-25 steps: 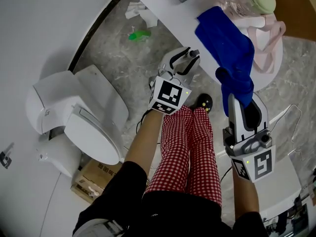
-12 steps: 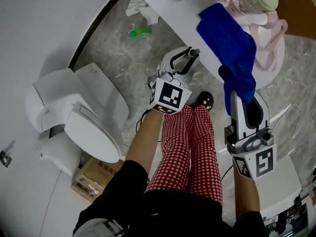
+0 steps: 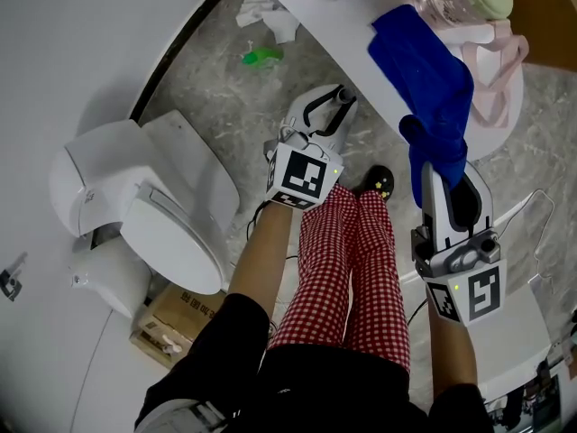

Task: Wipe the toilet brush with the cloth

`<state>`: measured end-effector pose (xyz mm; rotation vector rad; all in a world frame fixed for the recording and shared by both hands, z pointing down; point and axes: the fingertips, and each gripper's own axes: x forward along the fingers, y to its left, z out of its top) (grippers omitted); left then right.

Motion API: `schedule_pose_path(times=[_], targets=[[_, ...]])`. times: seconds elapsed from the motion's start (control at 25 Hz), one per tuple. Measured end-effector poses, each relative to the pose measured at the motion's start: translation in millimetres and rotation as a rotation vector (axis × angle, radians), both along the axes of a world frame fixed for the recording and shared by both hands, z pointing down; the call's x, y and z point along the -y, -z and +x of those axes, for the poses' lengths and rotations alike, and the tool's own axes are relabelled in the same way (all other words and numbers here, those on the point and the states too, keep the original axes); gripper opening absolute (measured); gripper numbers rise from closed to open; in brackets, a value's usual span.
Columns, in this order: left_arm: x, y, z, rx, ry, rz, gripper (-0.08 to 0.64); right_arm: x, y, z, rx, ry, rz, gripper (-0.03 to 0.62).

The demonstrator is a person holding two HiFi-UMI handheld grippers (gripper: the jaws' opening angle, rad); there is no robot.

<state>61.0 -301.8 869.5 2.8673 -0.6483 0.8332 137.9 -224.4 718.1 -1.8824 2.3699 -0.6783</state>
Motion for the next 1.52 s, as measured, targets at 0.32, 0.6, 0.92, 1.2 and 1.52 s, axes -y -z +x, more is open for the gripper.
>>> schedule_pose_path(times=[0.32,0.6,0.92,1.2,1.52], targets=[[-1.1,12.0,-28.6,-0.003,0.045,-0.001,0.104,1.8,9.2,-17.9,0.003,0.038,0.022,0.064],[-1.4,29.6,-52.8,-0.023,0.093,0.011,0.103,-1.9,18.0,-39.6,0.002,0.079,0.036,0.064],[-6.6,47.0,-72.7,-0.026,0.11,0.016,0.103,-4.1,29.2,-56.5,0.002,0.093,0.051,0.064],[-8.0,68.8,-88.7,-0.033,0.146,0.029,0.101,-4.3,41.8,-71.5,-0.001,0.112,0.068,0.064],[-6.7,105.3,-103.0,-0.064,0.177,0.053,0.101,-5.5,57.4,-85.1,-0.006,0.123,0.089,0.064]])
